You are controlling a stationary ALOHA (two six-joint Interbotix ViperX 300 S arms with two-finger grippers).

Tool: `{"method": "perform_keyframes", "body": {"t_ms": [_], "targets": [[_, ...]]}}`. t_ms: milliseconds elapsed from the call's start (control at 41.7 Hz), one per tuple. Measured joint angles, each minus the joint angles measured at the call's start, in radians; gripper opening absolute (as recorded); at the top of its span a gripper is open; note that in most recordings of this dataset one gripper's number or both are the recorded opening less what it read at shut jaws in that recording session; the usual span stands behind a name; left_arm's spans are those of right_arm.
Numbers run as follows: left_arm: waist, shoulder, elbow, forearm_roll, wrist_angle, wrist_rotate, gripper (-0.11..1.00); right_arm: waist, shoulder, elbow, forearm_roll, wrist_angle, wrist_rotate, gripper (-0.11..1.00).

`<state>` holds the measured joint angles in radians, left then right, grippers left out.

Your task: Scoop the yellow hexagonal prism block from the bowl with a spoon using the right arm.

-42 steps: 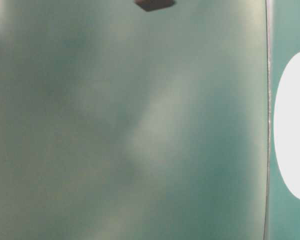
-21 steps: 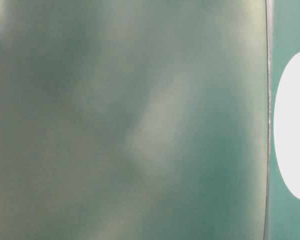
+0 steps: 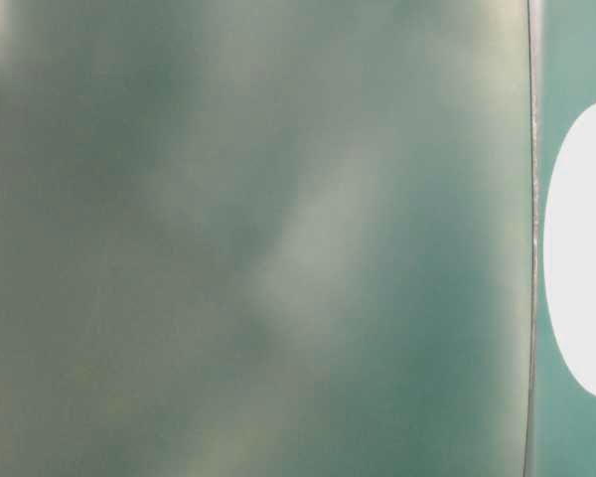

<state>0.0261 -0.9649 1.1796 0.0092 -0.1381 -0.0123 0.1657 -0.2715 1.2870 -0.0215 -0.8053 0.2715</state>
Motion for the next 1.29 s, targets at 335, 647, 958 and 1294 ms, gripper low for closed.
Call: {"method": "perform_keyframes", "body": {"t_ms": [335, 647, 958, 1294], "targets": [[0.0, 0.0, 0.0, 0.002, 0.005, 0.0, 0.09, 0.103, 0.17, 0.06, 0.239, -0.282, -0.129, 0.64], [0.0, 0.0, 0.0, 0.0, 0.005, 0.0, 0.09, 0.264, 0.285, 0.091, 0.453, -0.434, -0.152, 0.64], [0.009, 0.0, 0.0, 0.0, 0.005, 0.0, 0.09, 0.36, 0.422, 0.071, 0.54, -0.485, -0.155, 0.64], [0.023, 0.003, 0.0, 0.0, 0.005, 0.0, 0.09, 0.367, 0.502, 0.04, 0.54, -0.482, -0.164, 0.64]]}}
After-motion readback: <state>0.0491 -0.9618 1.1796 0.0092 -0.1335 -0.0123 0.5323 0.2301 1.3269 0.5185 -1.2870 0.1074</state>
